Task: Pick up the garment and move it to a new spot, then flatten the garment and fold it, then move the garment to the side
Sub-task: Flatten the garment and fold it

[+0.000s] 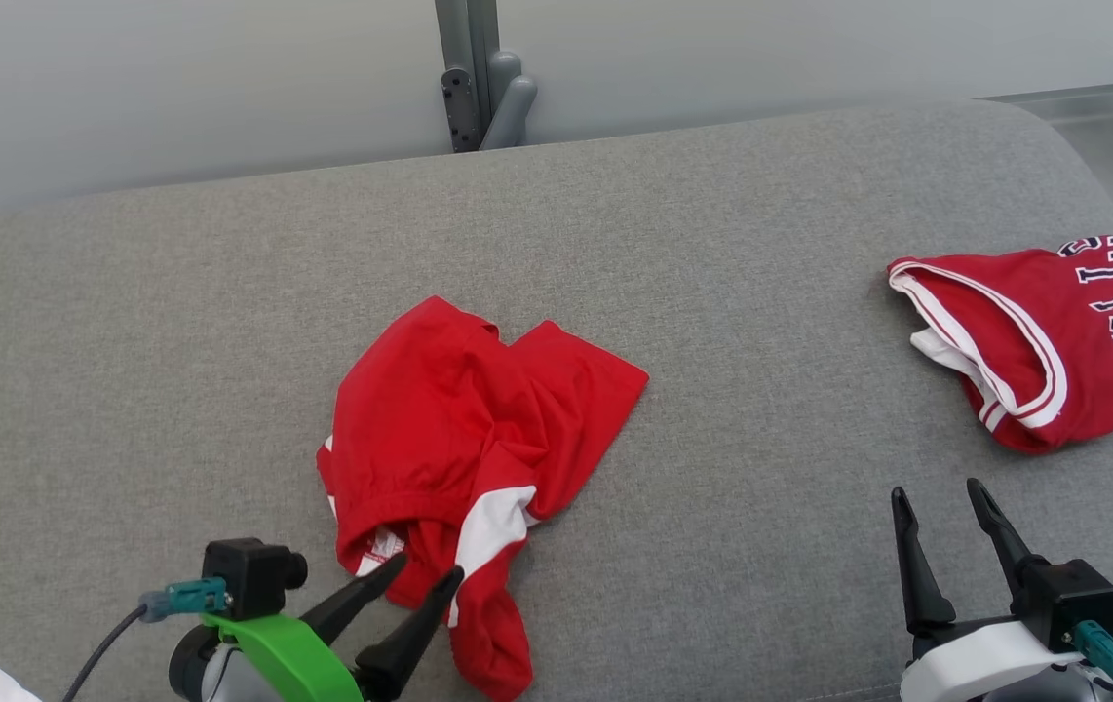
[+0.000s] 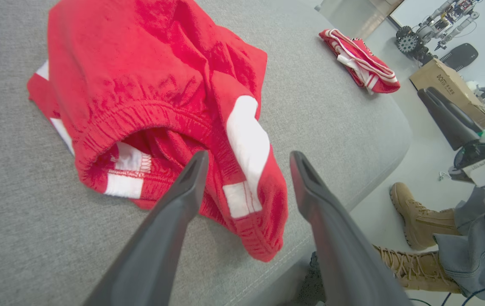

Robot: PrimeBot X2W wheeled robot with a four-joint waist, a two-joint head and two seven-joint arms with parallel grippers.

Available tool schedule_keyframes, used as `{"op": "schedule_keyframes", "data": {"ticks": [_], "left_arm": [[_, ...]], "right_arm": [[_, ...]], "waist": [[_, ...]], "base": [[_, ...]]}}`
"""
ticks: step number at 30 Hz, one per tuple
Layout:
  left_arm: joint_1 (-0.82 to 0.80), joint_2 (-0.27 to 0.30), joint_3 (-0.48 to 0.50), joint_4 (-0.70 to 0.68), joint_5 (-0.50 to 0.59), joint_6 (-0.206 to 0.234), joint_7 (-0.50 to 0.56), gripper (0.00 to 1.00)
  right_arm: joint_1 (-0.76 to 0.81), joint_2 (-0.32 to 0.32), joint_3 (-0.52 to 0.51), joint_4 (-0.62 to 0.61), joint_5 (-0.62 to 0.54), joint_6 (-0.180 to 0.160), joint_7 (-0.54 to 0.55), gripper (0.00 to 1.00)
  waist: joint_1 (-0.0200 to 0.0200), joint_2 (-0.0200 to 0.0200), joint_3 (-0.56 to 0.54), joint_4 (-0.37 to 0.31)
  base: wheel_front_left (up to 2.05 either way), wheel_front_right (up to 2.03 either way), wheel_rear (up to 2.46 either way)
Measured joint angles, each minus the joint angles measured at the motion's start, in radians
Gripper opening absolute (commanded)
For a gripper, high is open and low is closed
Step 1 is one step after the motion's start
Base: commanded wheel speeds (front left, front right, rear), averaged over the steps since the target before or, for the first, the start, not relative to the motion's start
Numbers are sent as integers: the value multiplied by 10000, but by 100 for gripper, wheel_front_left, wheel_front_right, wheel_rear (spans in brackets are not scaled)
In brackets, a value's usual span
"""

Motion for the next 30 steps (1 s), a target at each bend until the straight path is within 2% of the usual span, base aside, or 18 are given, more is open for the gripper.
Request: {"op": "schedule_keyframes", "data": {"ticks": [2,5,6,9,14,21,24,30], "left_arm": [[-43,-104,217,102,40,226,-311,100],[-193,-644,531,487,-316,278,-591,100],[-424,-984,640,1034,-583,353,-619,100],[-863,-1231,548,2056,-516,441,-479,100],[-1137,-1791,-65,3101,-251,238,-163,100],[-1299,-2619,-738,3883,318,94,-468,100],[-1468,-3035,-1011,4188,765,284,-744,100],[-1663,-3632,-1480,4748,1847,1066,-1503,100]], "right_arm": [[-6,-2,-6,4,-6,0,0,100],[-3,-2,-6,23,-12,0,0,100],[-3,-4,46,42,-12,0,0,100],[-23,-2,167,65,-12,0,0,100],[-136,0,140,40,-13,0,0,100],[-80,-2,38,36,-13,0,0,100],[-69,-2,69,38,-10,0,0,100],[-81,-2,75,29,2,0,0,100]], "waist": [[0,0,-12,-11],[0,0,-24,2],[0,0,-15,31],[0,-1,9,8],[0,0,66,-136],[0,0,168,-169],[0,0,189,-142],[0,0,209,-88]], "base": [[0,0,0],[0,0,0],[0,0,0],[0,0,0],[0,0,0],[0,0,0],[0,0,0],[0,0,0]]}}
